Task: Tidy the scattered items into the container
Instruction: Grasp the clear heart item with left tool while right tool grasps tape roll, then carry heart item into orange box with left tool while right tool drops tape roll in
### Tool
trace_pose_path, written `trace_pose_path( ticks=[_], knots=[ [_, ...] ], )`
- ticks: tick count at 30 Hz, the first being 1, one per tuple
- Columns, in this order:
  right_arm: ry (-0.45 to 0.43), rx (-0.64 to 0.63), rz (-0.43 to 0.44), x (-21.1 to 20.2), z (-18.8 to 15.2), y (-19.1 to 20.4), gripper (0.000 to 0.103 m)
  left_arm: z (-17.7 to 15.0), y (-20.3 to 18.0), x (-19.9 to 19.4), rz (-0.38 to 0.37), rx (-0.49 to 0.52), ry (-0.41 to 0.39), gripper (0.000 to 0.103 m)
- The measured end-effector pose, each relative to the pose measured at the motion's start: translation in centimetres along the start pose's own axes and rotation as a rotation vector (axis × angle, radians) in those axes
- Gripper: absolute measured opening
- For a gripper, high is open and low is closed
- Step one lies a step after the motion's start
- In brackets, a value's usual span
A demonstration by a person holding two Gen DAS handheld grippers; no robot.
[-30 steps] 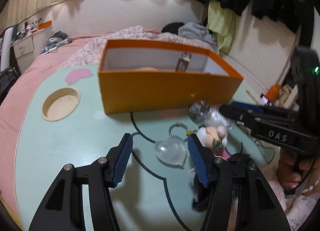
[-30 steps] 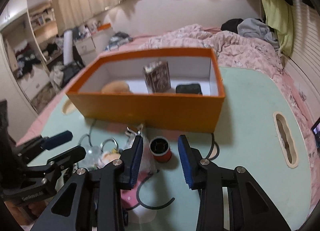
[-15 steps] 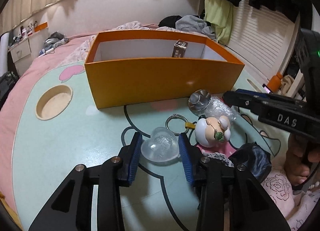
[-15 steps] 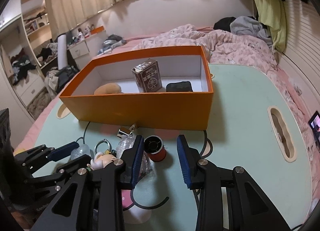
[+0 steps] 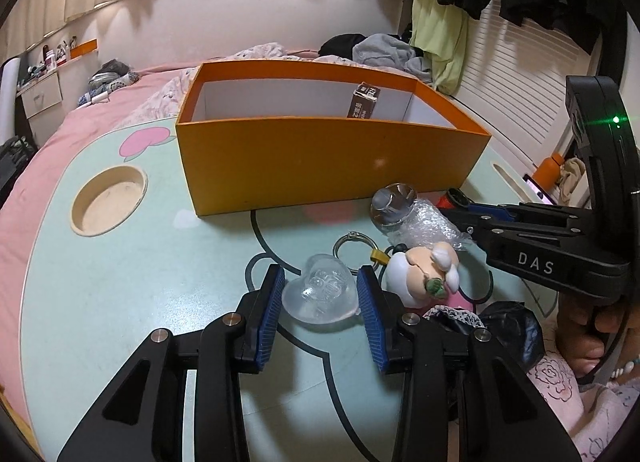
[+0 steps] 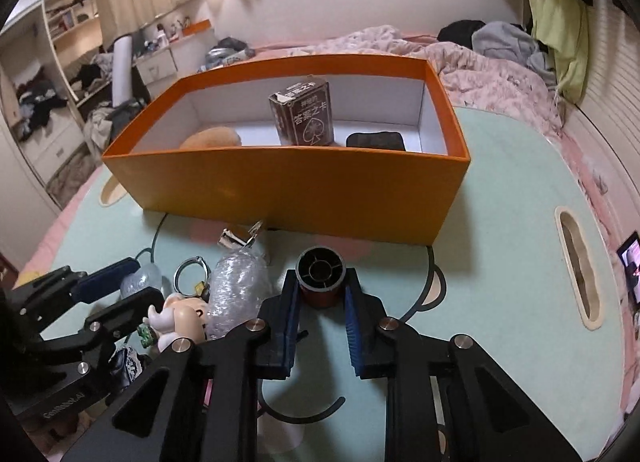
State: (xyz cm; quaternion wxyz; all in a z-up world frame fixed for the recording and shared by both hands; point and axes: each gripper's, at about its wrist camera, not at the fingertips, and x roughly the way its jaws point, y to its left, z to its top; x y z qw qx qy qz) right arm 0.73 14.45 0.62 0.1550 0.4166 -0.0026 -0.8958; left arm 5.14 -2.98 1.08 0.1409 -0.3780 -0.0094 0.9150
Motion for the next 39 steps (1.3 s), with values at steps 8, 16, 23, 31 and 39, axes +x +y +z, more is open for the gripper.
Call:
trace_pose_path(
  ticks=[8, 16, 23, 31, 39],
  knots=[
    [-0.119, 0.039, 0.089, -2.6, -0.2, -1.0, 0.02, -0.2, 0.7, -2.2, -0.043, -0.013, -0.113, 0.039],
    [-0.111, 0.007, 0.087, -2.5, 0.0, -0.1, 0.02, -0.1, 0.8, -2.6, -0.053, -0.011, -0.13, 0.039],
    [-0.104, 0.009, 0.087, -2.4, 0.1, 0.1, 0.02, 0.0, 0.6, -2.3, -0.049, -0.011, -0.121, 0.039],
    [-0.098, 0.01, 0.086, -2.2, 0.0, 0.1, 0.02, -0.1, 0.8, -2.2, -0.053, -0.022, -0.115, 0.039],
    [-0.096, 0.012, 0.085, -2.1, 0.0, 0.0, 0.02, -0.2, 0.8, -2.2, -0.054, -0.026, -0.111, 0.039]
  ],
)
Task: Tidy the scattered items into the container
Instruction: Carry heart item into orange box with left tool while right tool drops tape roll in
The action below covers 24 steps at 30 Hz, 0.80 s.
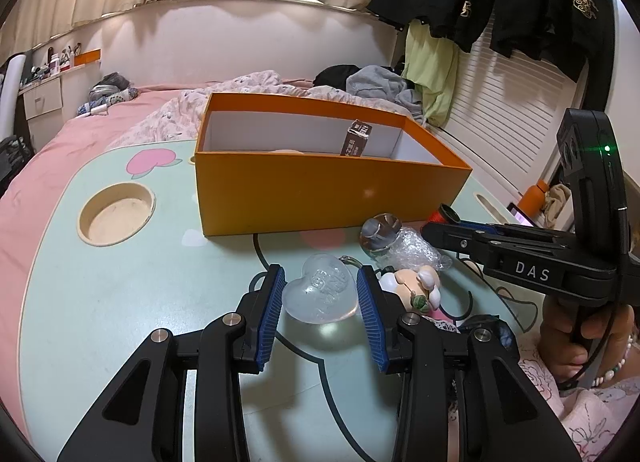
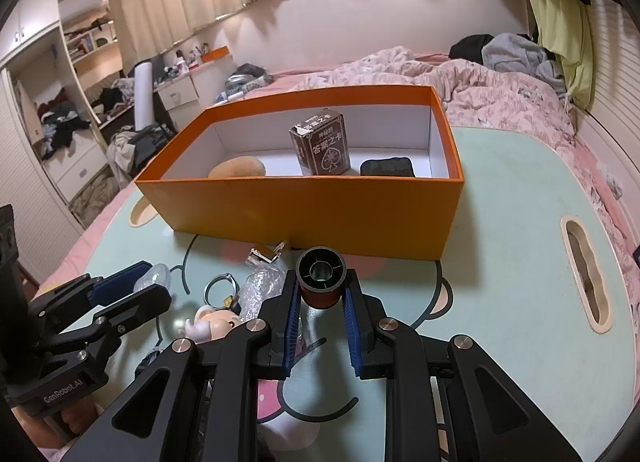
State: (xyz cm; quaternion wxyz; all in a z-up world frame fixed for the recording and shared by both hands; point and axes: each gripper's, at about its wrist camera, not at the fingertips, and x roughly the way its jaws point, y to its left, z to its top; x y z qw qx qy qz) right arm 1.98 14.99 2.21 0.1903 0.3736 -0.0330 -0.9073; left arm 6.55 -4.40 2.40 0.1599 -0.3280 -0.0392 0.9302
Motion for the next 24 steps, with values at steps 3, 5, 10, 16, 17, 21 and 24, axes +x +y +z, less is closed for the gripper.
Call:
trace_pose_path(
  ticks=[3, 5, 10, 16, 17, 21, 24],
  knots=[
    [0.0, 0.0, 0.0, 0.0, 0.0, 0.0, 0.02, 0.0, 0.0, 0.0, 0.0, -0.001, 0.0, 0.039],
    [0.0, 0.0, 0.0, 0.0, 0.1, -0.1, 0.02, 0.0, 0.0, -0.1, 0.002, -0.001, -0.001, 0.039],
    [-0.006, -0.004, -0.003, 0.0, 0.1, 0.0, 0.02, 0.2, -0.3, -0.1, 0.009, 0.007, 0.0, 0.039],
    [-0.039, -0.049, -0.018, -1.2, 1.0, 0.8, 0.02, 2.3, -1.0, -1.2, 0.014, 0.061, -0.053, 0.039],
    [-0.059, -0.062, -0.018, -1.7, 1.3, 1.1, 0.02, 2.9, -1.0, -1.6, 0.01, 0.071, -0.069, 0.039],
    [-0.134, -0.101, -0.009, -3.2, 3.5, 2.0, 0.02, 6.8, -1.4, -2.2, 0.006, 0.102, -0.142, 0.039],
    [-0.194, -0.108, -0.051, -3.2, 6.6, 2.1, 0.02, 10.9, -1.4, -1.5, 0.012, 0.101, -0.194, 0.039]
  ],
)
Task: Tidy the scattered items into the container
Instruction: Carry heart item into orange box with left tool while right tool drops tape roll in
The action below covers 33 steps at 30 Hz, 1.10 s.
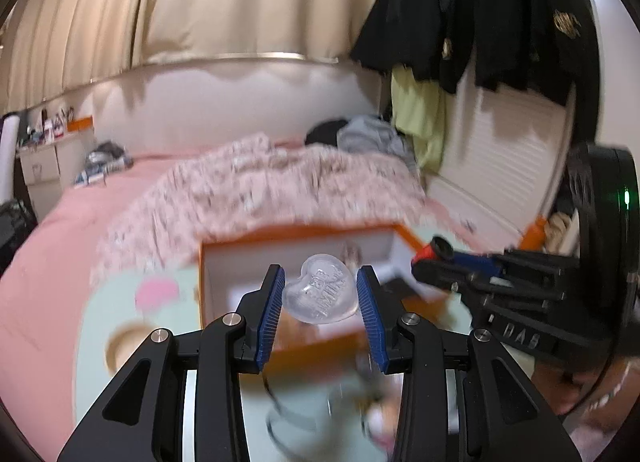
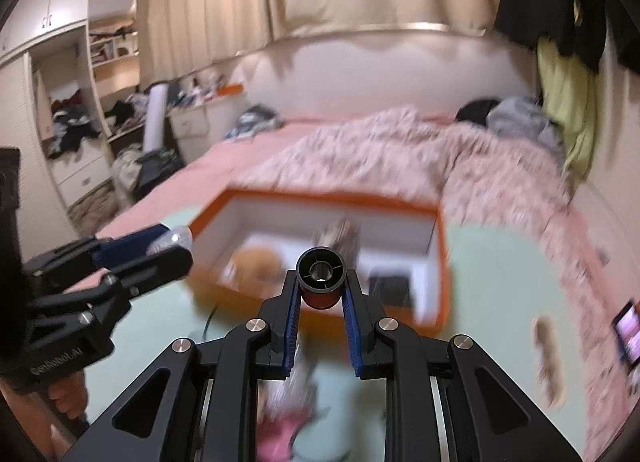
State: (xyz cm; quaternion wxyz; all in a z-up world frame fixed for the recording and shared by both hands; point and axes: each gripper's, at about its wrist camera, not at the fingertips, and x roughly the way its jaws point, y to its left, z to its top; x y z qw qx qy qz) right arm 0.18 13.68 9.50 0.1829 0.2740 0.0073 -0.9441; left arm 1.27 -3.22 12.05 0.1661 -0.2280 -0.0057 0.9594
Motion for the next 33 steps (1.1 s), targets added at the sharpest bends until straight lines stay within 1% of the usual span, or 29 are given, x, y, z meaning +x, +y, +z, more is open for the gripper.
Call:
trace_pose_path(
  ticks=[2, 3, 4, 6, 7, 8, 10, 13, 16, 20, 23, 24, 25, 27, 29, 33],
  knots=[
    [-0.011, 0.014, 0.0, 1.1, 1.7, -0.4, 0.02, 1.7, 0.5, 1.7, 0.0, -0.007, -0.005, 0.039],
    [-0.01, 0.02, -0.01, 1.8, 2.3, -0.8, 0.02, 2.1, 0.8, 2.8, 0.012, -0.01, 0.009, 0.039],
    [-0.008, 0.021, -0.026, 2.5, 2.6, -1.0, 0.02, 2.0, 1.2, 4.0, 0.02, -0.019, 0.034, 0.039],
    [0.015, 0.02, -0.071, 4.0, 2.4, -1.6, 0.02, 1.2, 1.9, 5.3, 0.0, -0.066, 0.071, 0.039],
    [0.031, 0.036, -0.078, 4.5, 2.2, -1.9, 0.02, 0.8, 2.2, 5.4, -0.017, -0.095, 0.074, 0.039],
    [0.045, 0.065, -0.061, 4.8, 2.0, -2.3, 0.02, 0.4, 2.6, 5.4, -0.028, -0.121, 0.075, 0.039],
    [0.066, 0.096, -0.029, 5.2, 1.6, -2.7, 0.02, -0.1, 2.7, 5.7, -0.019, -0.124, 0.088, 0.039],
    [0.066, 0.065, -0.045, 5.2, 1.5, -2.4, 0.02, -0.6, 2.4, 6.0, 0.013, -0.093, 0.104, 0.039],
    [0.064, 0.059, -0.034, 5.0, 1.5, -2.1, 0.02, -0.8, 2.4, 6.2, 0.003, -0.102, 0.112, 0.039],
    [0.073, 0.047, -0.028, 5.5, 1.6, -1.9, 0.02, -0.9, 2.4, 6.5, 0.017, -0.096, 0.115, 0.039],
    [0.074, 0.05, -0.023, 5.8, 1.6, -1.9, 0.021, -0.9, 2.7, 6.7, 0.018, -0.124, 0.12, 0.04],
    [0.073, 0.052, -0.026, 5.8, 1.6, -1.9, 0.023, -1.0, 3.0, 6.7, 0.017, -0.146, 0.12, 0.046],
    [0.069, 0.057, -0.032, 5.8, 1.6, -2.0, 0.027, -1.0, 3.3, 6.7, 0.01, -0.175, 0.117, 0.057],
    [0.048, 0.078, -0.044, 5.5, 1.6, -2.3, 0.055, -1.0, 3.9, 6.2, 0.0, -0.225, 0.084, 0.068],
    [0.022, 0.102, -0.049, 5.1, 1.5, -2.7, 0.057, -1.0, 4.2, 5.7, 0.003, -0.24, 0.059, 0.068],
    [0.019, 0.135, -0.039, 4.4, 1.7, -3.3, 0.057, -0.8, 4.5, 5.0, 0.003, -0.24, 0.056, 0.068]
  ],
)
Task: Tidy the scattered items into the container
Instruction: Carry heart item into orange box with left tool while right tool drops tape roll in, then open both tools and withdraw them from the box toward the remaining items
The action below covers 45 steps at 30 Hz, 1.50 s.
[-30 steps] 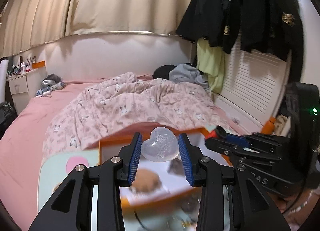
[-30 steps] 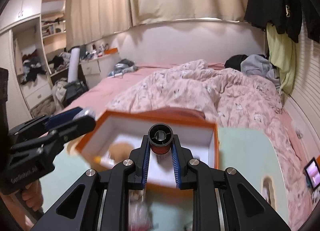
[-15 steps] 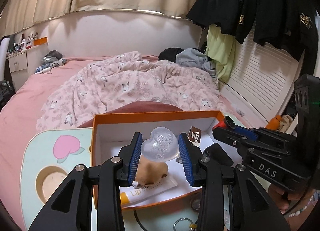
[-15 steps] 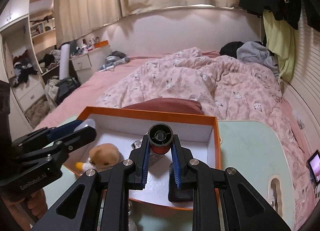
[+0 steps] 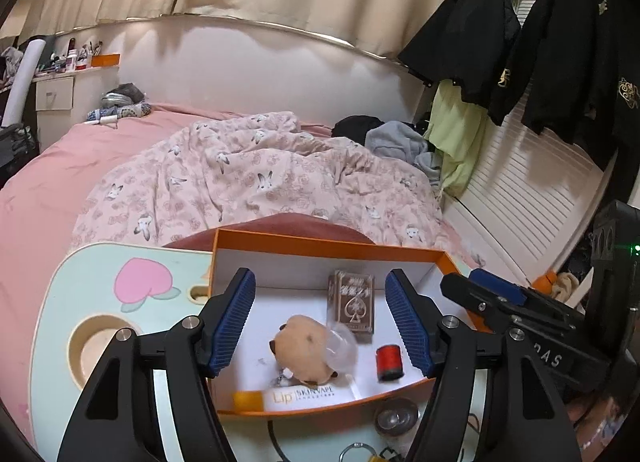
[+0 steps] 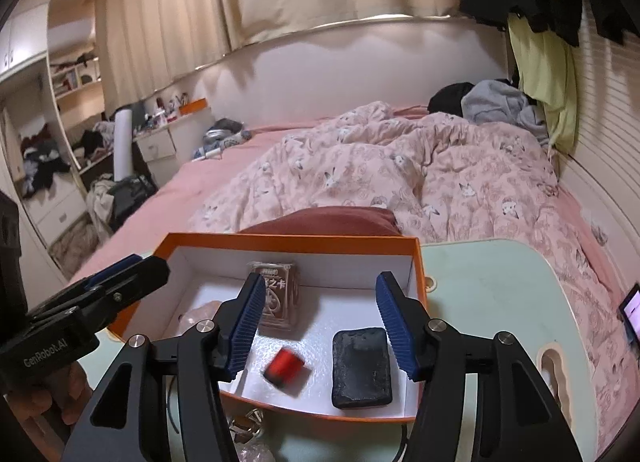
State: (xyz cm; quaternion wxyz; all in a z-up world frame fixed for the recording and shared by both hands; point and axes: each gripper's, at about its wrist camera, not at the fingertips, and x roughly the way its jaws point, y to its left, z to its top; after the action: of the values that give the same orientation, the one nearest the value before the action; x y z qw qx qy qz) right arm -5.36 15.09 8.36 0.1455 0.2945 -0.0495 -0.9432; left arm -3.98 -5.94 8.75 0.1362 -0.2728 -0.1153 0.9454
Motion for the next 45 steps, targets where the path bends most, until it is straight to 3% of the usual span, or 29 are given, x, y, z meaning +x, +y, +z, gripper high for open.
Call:
trace_pose_path(
  ticks=[9, 11, 14, 21, 26, 28, 32, 36, 42, 45],
  knots=[
    [0.023, -0.061, 0.061, -3.4, -1.8, 1.2, 0.057, -1.6, -0.6, -3.6, -0.045, 0.024, 0.036, 0.068],
    [0.046, -0.096, 0.078, -4.4, -2.9, 1.5, 0.057, -2.7, -0.8, -4.8, -0.043, 0.048, 0.059, 0.072],
    [0.114, -0.138, 0.077, -5.3, -5.2, 1.4, 0.057, -4.9, -0.5, -5.9, -0.014, 0.056, 0.107, 0.076],
    [0.293, -0.165, 0.022, -3.8, -10.1, 0.8, 0.057, -10.1, 2.0, -5.7, 0.07, -0.05, 0.228, 0.076],
    [0.352, -0.16, -0.03, -2.3, -10.8, 0.6, 0.058, -11.3, 0.7, -5.3, 0.13, 0.059, 0.251, 0.077],
    [0.348, -0.174, -0.043, -2.3, -11.0, 0.9, 0.062, -11.6, 0.2, -5.0, 0.148, 0.082, 0.25, 0.078],
    [0.365, -0.17, -0.059, -1.8, -11.3, 0.8, 0.089, -12.0, -0.9, -4.3, 0.205, 0.147, 0.261, 0.081],
    [0.379, -0.164, -0.065, -1.4, -11.2, 0.6, 0.101, -12.3, -1.7, -3.7, 0.26, 0.203, 0.273, 0.082],
    [0.384, -0.169, -0.065, -1.3, -11.2, 0.7, 0.103, -12.3, -1.5, -3.4, 0.257, 0.206, 0.274, 0.084],
    [0.385, -0.169, -0.066, -1.3, -11.2, 0.8, 0.103, -12.3, -1.5, -3.1, 0.255, 0.21, 0.286, 0.094]
  ],
)
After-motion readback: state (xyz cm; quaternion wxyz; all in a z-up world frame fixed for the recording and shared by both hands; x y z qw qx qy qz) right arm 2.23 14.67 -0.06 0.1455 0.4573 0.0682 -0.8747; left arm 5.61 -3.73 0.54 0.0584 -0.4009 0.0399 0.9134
